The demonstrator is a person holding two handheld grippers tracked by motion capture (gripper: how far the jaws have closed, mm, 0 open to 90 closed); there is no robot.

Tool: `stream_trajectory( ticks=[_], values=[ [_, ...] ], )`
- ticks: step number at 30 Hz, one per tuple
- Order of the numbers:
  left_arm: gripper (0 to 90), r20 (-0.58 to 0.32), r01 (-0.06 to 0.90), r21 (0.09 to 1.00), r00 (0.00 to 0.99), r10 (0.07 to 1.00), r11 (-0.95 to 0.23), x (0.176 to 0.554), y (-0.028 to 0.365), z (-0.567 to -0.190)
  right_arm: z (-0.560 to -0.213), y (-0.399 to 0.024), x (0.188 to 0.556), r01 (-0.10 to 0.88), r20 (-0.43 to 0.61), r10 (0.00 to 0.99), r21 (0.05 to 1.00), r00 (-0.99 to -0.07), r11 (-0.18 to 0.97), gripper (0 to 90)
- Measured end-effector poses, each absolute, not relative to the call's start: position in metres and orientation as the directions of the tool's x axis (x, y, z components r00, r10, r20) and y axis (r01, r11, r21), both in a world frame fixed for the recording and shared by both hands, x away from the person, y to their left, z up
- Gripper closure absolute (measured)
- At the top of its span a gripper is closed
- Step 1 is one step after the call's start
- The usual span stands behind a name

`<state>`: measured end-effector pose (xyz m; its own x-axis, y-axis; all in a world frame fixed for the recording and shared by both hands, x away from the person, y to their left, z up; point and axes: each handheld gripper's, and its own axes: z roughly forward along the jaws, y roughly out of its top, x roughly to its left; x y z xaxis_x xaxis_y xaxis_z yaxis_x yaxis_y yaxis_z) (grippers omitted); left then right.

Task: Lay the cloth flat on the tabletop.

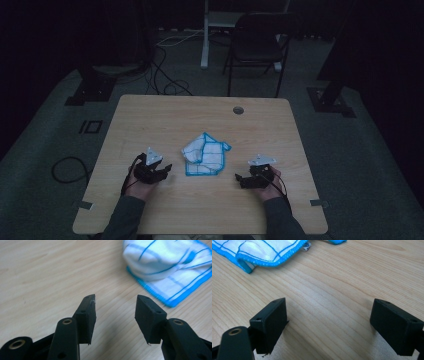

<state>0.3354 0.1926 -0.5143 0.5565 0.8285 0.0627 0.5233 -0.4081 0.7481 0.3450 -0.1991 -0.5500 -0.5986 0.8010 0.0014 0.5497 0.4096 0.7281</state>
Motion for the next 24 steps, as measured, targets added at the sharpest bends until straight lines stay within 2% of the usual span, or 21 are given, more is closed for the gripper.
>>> stream_trajectory(
  ticks=[14,24],
  values=[
    [53.9,0.141,0.379,0.788,0.656,0.742,-0.485,0.337,0.149,-0.489,-0.550,-0.199,0.345,0.550,0.002,0.801,0.728,-0.598,0.409,14.2],
    [54.0,0.175,0.342,0.780,0.684,0.708,-0.524,0.342,0.129,-0.486,-0.550,-0.199,0.345,0.550,0.002,0.801,0.728,-0.598,0.409,14.2]
  ],
)
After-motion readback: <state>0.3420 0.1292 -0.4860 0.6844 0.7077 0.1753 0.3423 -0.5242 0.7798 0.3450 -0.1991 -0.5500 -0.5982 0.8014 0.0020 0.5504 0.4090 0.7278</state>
